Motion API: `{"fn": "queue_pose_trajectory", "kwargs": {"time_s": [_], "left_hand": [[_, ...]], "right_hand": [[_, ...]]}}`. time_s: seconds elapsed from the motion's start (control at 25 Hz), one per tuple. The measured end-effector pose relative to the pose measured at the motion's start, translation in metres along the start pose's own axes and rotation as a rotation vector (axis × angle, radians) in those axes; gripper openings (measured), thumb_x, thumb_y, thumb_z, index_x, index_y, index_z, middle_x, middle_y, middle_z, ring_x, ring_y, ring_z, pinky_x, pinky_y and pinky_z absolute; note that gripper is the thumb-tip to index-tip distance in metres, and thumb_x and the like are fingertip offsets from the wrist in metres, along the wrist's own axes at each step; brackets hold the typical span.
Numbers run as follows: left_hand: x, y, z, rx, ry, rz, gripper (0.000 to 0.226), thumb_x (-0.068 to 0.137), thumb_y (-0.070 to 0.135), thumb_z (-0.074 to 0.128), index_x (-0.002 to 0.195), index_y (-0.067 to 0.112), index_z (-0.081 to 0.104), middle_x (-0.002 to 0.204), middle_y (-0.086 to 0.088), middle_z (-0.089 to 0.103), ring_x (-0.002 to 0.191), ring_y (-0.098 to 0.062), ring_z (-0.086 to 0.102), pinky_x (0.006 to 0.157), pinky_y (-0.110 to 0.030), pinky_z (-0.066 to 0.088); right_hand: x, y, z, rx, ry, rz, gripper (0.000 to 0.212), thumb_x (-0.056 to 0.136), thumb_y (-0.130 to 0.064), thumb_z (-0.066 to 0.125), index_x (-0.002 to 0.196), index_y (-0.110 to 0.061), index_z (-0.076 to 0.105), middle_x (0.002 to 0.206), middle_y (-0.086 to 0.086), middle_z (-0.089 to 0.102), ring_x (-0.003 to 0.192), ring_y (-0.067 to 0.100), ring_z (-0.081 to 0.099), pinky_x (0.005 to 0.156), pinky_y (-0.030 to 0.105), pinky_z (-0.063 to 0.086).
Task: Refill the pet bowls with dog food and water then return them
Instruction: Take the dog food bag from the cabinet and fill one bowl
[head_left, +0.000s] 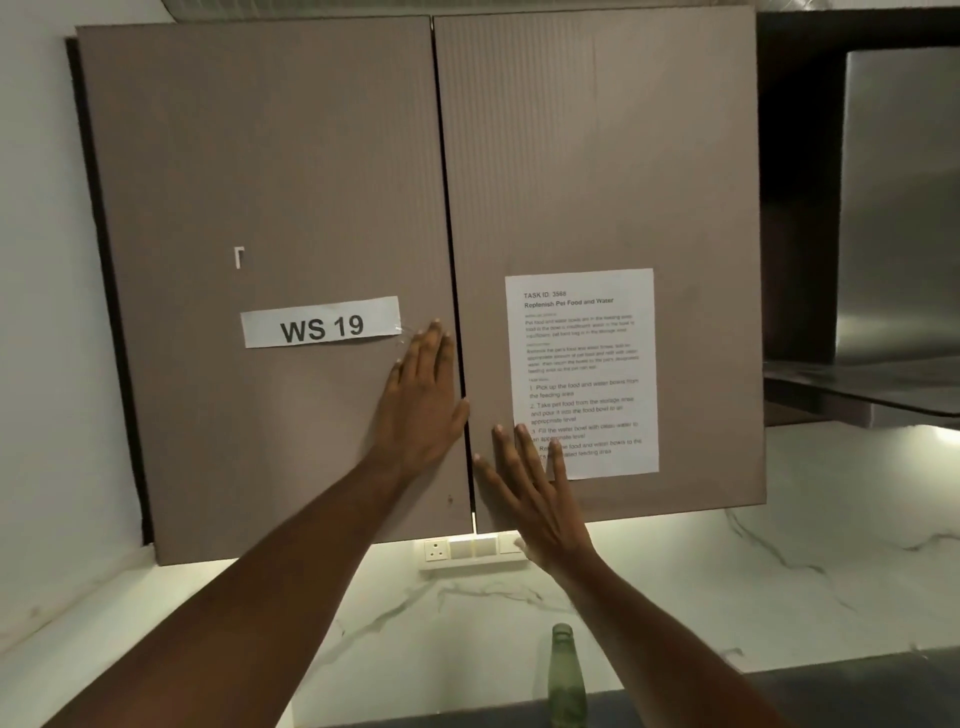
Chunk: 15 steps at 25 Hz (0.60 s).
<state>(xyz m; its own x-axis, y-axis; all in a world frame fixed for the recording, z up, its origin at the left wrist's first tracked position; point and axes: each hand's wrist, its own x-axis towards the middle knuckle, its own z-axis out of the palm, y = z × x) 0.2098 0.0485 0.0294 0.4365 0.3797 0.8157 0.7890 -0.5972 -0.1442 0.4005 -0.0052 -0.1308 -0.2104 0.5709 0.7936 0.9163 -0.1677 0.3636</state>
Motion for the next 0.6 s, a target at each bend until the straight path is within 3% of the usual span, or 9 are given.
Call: {"fn": "queue_pose_trajectory", "kwargs": {"time_s": [0.08, 0.24, 0.36, 0.4, 0.44, 0.52, 0.6], "left_hand": [[0.001, 0.002, -0.001, -0.012, -0.016, -0.007, 0.093, 0.105, 0.052, 0.052, 0.173, 0.01, 0.004, 0.182, -0.011, -0.004, 0.169, -0.031, 0.002, 0.136, -0.05, 0.017], [0.0, 0.015, -0.009, -0.13, -0.043, -0.06, 0.092, 0.106, 0.057, 0.049, 0.173, 0.01, 0.005, 0.183, -0.01, 0.001, 0.169, -0.031, 0.007, 0.135, -0.048, 0.018], [0.002, 0.032, -0.02, -0.386, -0.017, -0.213, 0.087, 0.106, 0.057, 0.052, 0.171, 0.012, 0.016, 0.178, -0.012, 0.024, 0.162, -0.032, 0.03, 0.128, -0.048, 0.037], [0.003, 0.037, -0.023, -0.53, 0.007, -0.243, 0.079, 0.107, 0.054, 0.054, 0.168, 0.012, 0.026, 0.171, -0.013, 0.038, 0.155, -0.032, 0.043, 0.121, -0.042, 0.047], [-0.001, 0.046, -0.025, -0.706, 0.043, -0.255, 0.067, 0.108, 0.049, 0.055, 0.162, 0.012, 0.038, 0.161, -0.011, 0.053, 0.144, -0.03, 0.056, 0.109, -0.03, 0.054], [-0.016, 0.07, -0.029, -0.978, 0.116, -0.292, 0.047, 0.111, 0.039, 0.055, 0.149, 0.013, 0.049, 0.138, -0.006, 0.07, 0.124, -0.024, 0.07, 0.086, -0.013, 0.053], [-0.037, 0.092, -0.035, -1.127, 0.189, -0.354, 0.039, 0.11, 0.034, 0.057, 0.143, 0.013, 0.052, 0.121, 0.004, 0.072, 0.109, -0.01, 0.072, 0.083, -0.017, 0.056]], "right_hand": [[0.001, 0.003, 0.006, -0.059, 0.106, -0.02, 0.124, 0.072, -0.013, 0.098, 0.172, -0.02, 0.026, 0.178, 0.026, 0.018, 0.164, 0.051, 0.019, 0.119, 0.077, 0.035], [-0.007, 0.006, 0.01, -0.169, 0.218, -0.051, 0.112, 0.08, -0.011, 0.09, 0.172, -0.019, 0.026, 0.178, 0.026, 0.021, 0.162, 0.052, 0.024, 0.116, 0.079, 0.037], [-0.025, 0.007, -0.006, -0.144, 0.194, -0.077, 0.116, 0.081, -0.007, 0.085, 0.174, -0.021, 0.018, 0.18, 0.024, 0.011, 0.166, 0.051, 0.011, 0.12, 0.081, 0.028], [-0.031, 0.01, -0.017, -0.108, 0.172, -0.108, 0.119, 0.079, -0.009, 0.086, 0.174, -0.021, 0.015, 0.181, 0.024, 0.008, 0.166, 0.051, 0.008, 0.121, 0.081, 0.028], [-0.038, 0.017, -0.03, -0.072, 0.134, -0.148, 0.123, 0.078, -0.015, 0.089, 0.174, -0.022, 0.013, 0.181, 0.023, 0.005, 0.166, 0.051, 0.007, 0.12, 0.08, 0.029], [-0.046, 0.04, -0.065, -0.029, 0.034, -0.254, 0.123, 0.081, -0.046, 0.088, 0.175, -0.022, 0.012, 0.182, 0.022, 0.003, 0.167, 0.049, 0.006, 0.121, 0.077, 0.033], [-0.049, 0.064, -0.111, 0.059, 0.033, -0.271, 0.108, 0.091, -0.073, 0.067, 0.173, -0.021, 0.019, 0.181, 0.021, 0.01, 0.167, 0.043, 0.01, 0.12, 0.072, 0.037]]}}
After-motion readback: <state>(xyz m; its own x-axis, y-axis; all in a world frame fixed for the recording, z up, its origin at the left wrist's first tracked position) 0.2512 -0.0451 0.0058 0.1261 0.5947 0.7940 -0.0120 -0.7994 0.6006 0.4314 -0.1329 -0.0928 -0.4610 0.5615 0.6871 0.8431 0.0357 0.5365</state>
